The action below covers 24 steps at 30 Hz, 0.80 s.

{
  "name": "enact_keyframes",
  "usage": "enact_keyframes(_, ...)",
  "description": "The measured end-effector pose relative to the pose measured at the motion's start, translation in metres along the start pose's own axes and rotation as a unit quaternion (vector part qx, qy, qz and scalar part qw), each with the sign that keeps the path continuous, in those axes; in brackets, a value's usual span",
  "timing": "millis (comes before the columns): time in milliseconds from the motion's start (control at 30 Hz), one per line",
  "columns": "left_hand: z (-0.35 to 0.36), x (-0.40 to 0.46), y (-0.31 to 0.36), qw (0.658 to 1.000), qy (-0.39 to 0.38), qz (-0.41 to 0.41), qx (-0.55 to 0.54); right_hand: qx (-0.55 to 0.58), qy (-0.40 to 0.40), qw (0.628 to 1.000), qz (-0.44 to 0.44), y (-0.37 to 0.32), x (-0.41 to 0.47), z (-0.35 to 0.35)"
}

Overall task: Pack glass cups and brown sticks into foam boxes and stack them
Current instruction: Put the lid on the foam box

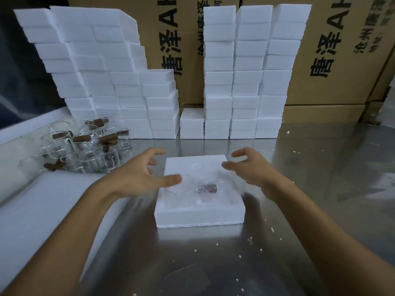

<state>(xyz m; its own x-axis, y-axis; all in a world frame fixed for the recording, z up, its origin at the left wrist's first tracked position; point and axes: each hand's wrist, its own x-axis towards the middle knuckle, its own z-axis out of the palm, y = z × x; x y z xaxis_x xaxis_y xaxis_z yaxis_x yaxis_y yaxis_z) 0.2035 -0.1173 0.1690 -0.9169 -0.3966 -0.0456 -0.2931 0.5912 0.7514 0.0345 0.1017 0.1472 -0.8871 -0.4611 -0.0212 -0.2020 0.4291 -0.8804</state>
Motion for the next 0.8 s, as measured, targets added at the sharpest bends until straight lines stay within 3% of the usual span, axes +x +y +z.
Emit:
enact_keyframes(100,0.016,0.008,-0.008,0.998,0.019,-0.048,-0.033,0.040,-0.034,0.998,0.045,0.008,0.001,0.006)
enact_keyframes(200,0.031,0.013,-0.013,0.997,0.040,-0.046,-0.047,0.072,-0.053,0.995,0.048,0.009,0.000,0.009)
enact_keyframes(400,0.013,0.015,0.004,0.960,0.208,0.014,-0.189,0.132,0.054,0.990,-0.022,-0.015,-0.001,-0.007)
enact_keyframes(500,0.003,0.008,0.016,0.931,0.247,0.035,-0.268,0.153,0.049,0.986,-0.046,-0.028,-0.007,-0.014)
enact_keyframes(567,-0.001,0.002,0.022,0.932,0.224,0.041,-0.283,0.137,0.012,0.989,-0.055,-0.035,-0.013,-0.018)
enact_keyframes(700,-0.013,-0.012,0.019,0.976,0.037,0.037,-0.214,0.047,-0.108,0.991,-0.056,-0.033,-0.019,-0.030)
enact_keyframes(800,-0.022,-0.017,0.012,0.979,-0.043,0.026,-0.199,-0.002,-0.181,0.983,-0.044,-0.029,-0.019,-0.035)
